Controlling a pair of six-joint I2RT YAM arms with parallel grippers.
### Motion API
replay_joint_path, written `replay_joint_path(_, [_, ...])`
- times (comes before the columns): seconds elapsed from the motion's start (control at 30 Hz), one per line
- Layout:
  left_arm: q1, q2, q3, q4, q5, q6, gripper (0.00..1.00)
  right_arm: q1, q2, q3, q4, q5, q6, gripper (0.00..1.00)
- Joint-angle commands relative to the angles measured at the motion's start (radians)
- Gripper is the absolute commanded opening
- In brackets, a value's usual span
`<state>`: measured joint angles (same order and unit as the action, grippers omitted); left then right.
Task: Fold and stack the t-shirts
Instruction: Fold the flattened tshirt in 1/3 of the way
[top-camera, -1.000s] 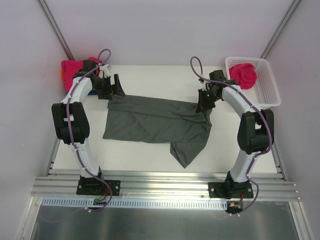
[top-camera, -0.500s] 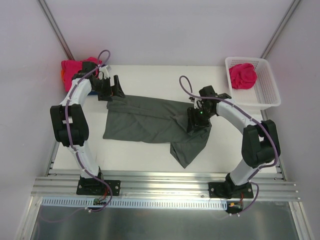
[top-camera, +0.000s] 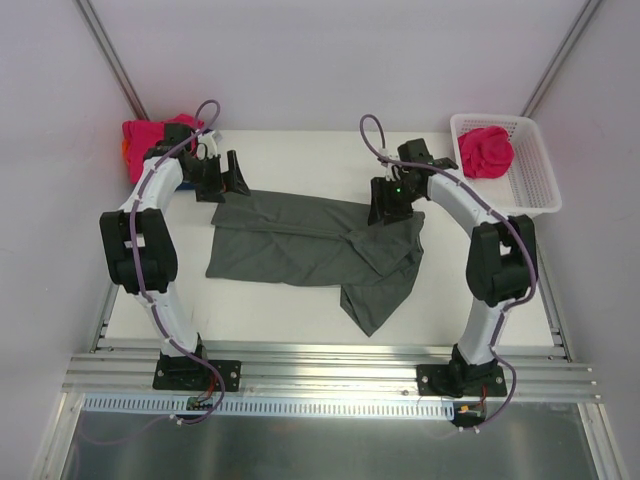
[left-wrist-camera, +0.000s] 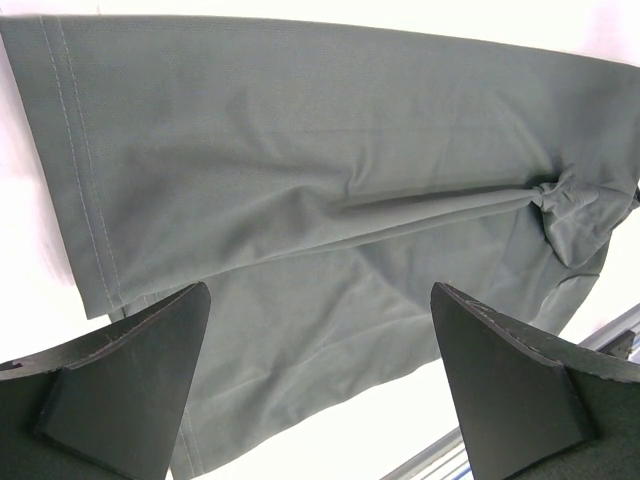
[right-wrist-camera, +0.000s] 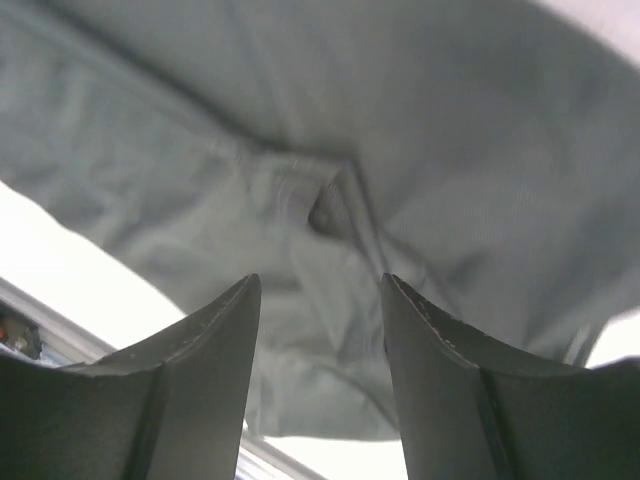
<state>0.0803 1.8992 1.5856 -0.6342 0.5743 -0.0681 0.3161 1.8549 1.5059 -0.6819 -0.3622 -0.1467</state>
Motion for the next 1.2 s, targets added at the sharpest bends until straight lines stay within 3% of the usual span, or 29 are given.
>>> replay_joint_path(0.0, [0.010,-0.066,-0.024,-0.012,0.013,-0.007,0.94,0.008,0.088,0.082,0.002,-0.015,-0.004,0.55])
replay_joint_path(0.3, [0.024,-0.080,-0.030,-0.025,0.013,0.001,0.94,0.028,0.259,0.197,0.005,-0.006,0.009,0.54])
replay_joint_path(0.6, [0.030,-0.084,-0.039,-0.027,0.022,-0.007,0.94,0.067,0.319,0.246,-0.008,-0.001,0.018,0.53])
replay_joint_path(1.0, [0.030,-0.054,0.010,-0.027,0.047,-0.027,0.94,0.245,0.061,0.019,-0.013,-0.067,0.142,0.53])
replay_joint_path(1.17, [0.030,-0.061,0.002,-0.027,0.061,-0.030,0.94,0.307,-0.031,-0.067,-0.018,-0.026,0.139,0.53])
